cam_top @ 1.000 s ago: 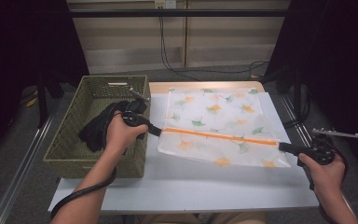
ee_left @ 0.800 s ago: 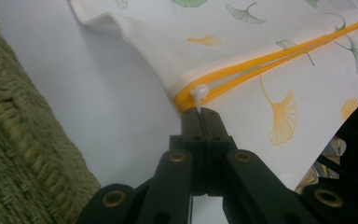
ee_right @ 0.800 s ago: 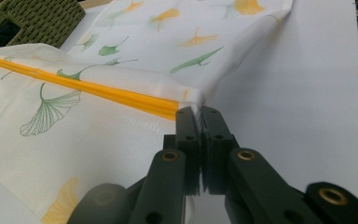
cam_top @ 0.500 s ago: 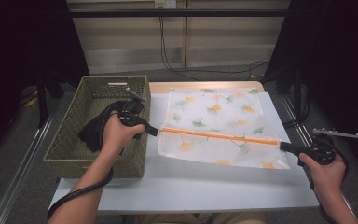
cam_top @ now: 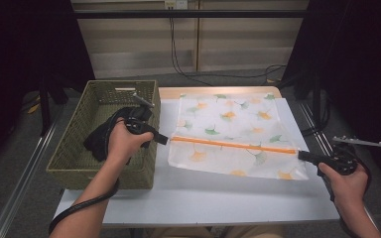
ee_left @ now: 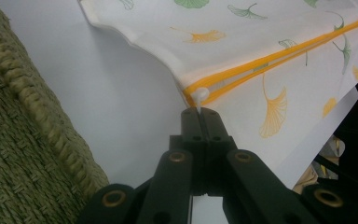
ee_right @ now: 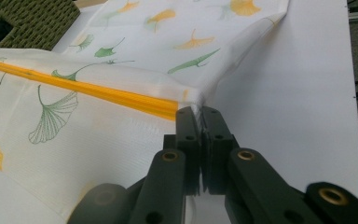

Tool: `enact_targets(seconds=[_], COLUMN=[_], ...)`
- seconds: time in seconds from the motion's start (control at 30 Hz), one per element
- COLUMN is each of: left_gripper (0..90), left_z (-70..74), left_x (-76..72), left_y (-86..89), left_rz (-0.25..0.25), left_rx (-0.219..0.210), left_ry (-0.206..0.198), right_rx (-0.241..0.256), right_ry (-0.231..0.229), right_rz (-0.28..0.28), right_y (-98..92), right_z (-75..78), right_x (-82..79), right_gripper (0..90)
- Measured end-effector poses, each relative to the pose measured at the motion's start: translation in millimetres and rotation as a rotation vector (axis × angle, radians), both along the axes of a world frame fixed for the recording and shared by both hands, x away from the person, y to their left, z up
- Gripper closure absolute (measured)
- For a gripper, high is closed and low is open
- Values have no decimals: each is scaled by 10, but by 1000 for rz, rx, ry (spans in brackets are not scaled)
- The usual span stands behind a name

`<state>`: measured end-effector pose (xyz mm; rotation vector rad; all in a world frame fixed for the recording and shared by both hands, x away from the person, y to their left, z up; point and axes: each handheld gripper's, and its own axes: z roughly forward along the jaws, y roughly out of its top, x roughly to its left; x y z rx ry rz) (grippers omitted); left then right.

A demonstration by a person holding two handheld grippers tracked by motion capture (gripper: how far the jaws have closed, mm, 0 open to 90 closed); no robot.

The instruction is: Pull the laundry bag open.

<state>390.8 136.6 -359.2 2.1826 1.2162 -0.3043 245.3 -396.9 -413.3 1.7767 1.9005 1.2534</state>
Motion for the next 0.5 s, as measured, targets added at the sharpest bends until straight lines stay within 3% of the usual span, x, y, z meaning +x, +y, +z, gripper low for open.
enact_targets(seconds=[0.23,0.3,0.5], left_gripper=[900,900,900], left_z=[-1,-5,-21], left_x=[-26,-53,-70], left_y=[-26,-61,-98], left_rz=[-31,-35,-61], left_rx=[0,-23,-17], left_ry=[-6,1,5], right_rx=[0,7,4], right_ry=[-2,2,21], right_rz=[9,11,25], right_y=[-25,-26,-10], right_z=[-18,-25,-41], right_x=[0,6,13], right_gripper=[875,874,872])
